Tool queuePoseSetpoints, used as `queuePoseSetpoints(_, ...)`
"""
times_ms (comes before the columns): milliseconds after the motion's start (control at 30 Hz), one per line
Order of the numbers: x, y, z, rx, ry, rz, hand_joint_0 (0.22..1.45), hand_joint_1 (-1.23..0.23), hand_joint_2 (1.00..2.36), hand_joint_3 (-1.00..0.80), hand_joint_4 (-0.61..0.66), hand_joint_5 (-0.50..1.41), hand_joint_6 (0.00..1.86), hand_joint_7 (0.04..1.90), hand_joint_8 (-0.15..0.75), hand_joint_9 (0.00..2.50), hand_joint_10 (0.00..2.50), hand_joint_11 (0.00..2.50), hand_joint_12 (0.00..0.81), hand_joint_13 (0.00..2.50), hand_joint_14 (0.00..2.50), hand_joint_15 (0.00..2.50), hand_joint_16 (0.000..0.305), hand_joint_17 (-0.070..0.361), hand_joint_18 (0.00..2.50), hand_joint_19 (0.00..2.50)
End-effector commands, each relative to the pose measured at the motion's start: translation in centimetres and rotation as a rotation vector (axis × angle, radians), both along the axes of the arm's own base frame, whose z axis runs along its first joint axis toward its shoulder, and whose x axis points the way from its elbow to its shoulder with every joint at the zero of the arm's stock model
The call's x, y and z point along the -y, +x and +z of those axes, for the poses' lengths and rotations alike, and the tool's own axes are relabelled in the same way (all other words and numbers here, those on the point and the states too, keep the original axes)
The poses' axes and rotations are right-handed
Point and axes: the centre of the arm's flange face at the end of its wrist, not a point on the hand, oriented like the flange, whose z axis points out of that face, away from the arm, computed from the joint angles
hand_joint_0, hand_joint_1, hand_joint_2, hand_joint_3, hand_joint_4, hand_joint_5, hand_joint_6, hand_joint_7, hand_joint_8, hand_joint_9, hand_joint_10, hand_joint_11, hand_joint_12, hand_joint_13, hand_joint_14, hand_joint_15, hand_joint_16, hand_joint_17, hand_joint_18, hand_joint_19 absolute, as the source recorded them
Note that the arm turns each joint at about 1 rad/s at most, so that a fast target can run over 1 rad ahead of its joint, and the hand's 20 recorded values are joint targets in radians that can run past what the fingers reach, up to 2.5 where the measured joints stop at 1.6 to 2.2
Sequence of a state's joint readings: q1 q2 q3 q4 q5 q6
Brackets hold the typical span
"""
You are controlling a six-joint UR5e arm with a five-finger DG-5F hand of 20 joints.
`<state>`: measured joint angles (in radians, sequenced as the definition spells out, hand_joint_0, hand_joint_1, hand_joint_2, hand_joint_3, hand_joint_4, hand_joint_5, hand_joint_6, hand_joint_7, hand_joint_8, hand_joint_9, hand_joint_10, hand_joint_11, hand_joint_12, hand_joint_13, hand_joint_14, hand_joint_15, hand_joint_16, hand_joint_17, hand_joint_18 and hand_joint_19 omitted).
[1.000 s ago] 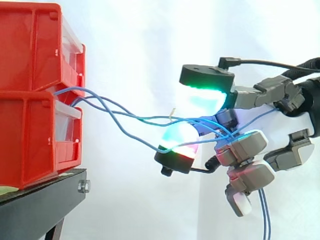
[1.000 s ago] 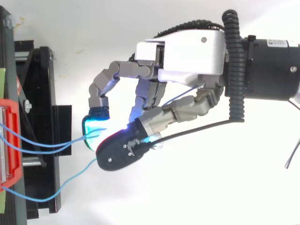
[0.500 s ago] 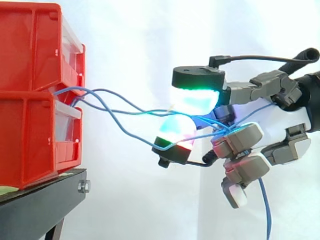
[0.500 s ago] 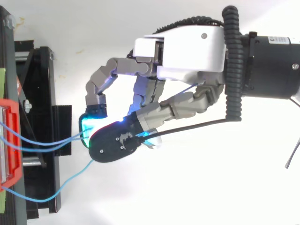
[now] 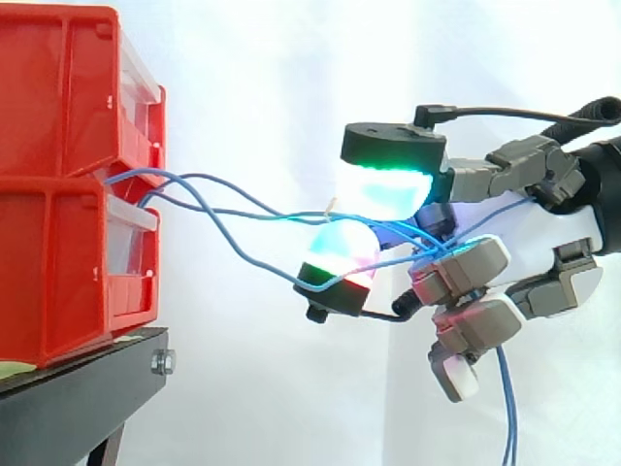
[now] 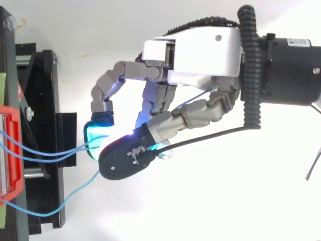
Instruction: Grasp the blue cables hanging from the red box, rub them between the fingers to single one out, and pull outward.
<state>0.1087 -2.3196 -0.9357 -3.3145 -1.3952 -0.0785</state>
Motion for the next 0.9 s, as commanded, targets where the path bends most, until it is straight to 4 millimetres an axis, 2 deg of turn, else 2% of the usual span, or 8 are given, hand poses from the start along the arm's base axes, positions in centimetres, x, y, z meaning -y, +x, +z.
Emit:
queuePoseSetpoints(0,-0.02,-0.01,0.01,0.0,0.0,0.001,0.6,-0.67,1.0,-0.43,0.03,-0.16,0.87,0.87,0.224,1.37,0.02,1.41,0.335,1.3,0.03,1.0,0.053,0.118,0.89,0.71)
queuePoseSetpoints(233,-0.02,0.02,-0.1,-0.002,0.0,0.001,0.62,-0.78,1.02,-0.22,-0.01,-0.16,0.89,0.91,0.238,1.36,0.02,1.43,0.34,1.3,0.03,1.0,0.054,0.121,0.91,0.69)
queuePoseSetpoints(300,-0.02,-0.01,0.01,0.0,0.0,0.001,0.64,-0.81,1.02,-0.21,-0.02,-0.16,0.89,0.94,0.233,1.35,0.02,1.42,0.335,1.29,0.03,1.0,0.053,0.118,0.9,0.69)
queuePoseSetpoints(433,-0.04,0.02,-0.1,-0.002,0.001,0.002,0.71,-0.9,1.01,-0.3,-0.06,-0.17,0.89,0.97,0.234,1.33,0.02,1.4,0.331,1.27,0.03,0.98,0.052,0.117,0.91,0.66)
queuePoseSetpoints(567,-0.04,0.01,0.02,0.001,0.001,0.002,0.78,-0.91,1.0,-0.5,-0.1,-0.17,0.9,0.93,0.221,1.31,0.02,1.4,0.331,1.26,0.03,0.96,0.051,0.114,0.91,0.62)
queuePoseSetpoints(600,-0.04,0.01,0.02,0.001,0.001,0.002,0.78,-0.91,1.0,-0.5,-0.09,-0.17,0.9,0.92,0.218,1.31,0.02,1.4,0.33,1.26,0.03,0.96,0.05,0.113,0.92,0.62)
queuePoseSetpoints(767,-0.04,-0.01,0.01,0.0,0.001,0.002,0.68,-0.88,1.0,-0.5,0.02,-0.16,0.89,0.88,0.226,1.33,0.02,1.4,0.334,1.26,0.03,0.98,0.05,0.113,0.91,0.65)
queuePoseSetpoints(867,-0.04,0.02,-0.1,-0.002,0.001,0.002,0.59,-0.83,1.0,-0.5,0.03,-0.16,0.89,0.89,0.234,1.35,0.01,1.41,0.34,1.27,0.03,0.99,0.051,0.116,0.9,0.68)
